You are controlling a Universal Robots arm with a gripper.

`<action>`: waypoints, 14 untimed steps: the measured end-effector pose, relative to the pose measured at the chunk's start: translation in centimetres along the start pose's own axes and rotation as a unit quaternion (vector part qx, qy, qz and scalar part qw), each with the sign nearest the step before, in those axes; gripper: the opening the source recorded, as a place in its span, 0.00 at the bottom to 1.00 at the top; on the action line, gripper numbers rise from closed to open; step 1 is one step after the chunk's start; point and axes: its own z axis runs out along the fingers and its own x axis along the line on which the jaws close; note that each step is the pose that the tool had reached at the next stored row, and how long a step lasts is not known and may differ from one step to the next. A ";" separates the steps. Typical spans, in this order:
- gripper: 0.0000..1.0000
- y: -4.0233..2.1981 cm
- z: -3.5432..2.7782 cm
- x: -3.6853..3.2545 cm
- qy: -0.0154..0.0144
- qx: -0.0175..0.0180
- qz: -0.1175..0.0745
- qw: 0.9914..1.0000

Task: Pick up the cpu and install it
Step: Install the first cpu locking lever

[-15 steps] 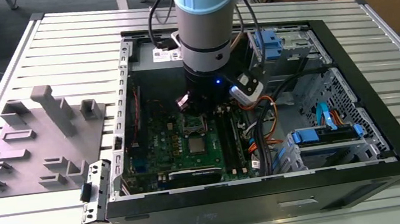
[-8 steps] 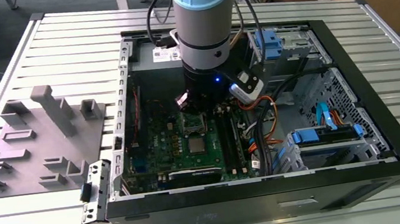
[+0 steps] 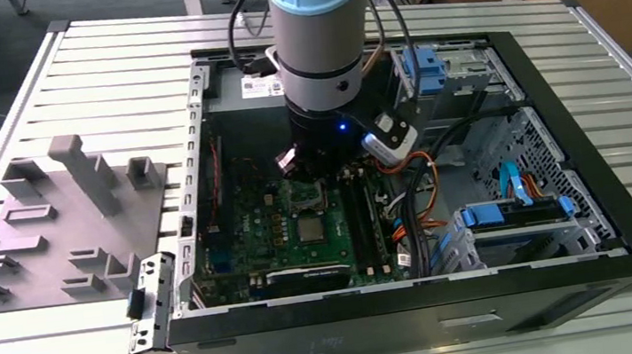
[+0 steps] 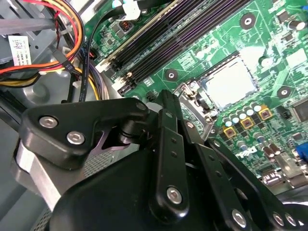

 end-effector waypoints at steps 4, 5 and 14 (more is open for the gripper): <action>0.11 -0.34 -0.19 0.14 0.000 0.000 0.000 1.000; 0.11 -0.42 -0.24 0.17 0.000 0.000 0.000 1.000; 0.11 -1.22 -0.65 0.52 0.000 0.000 -0.002 1.000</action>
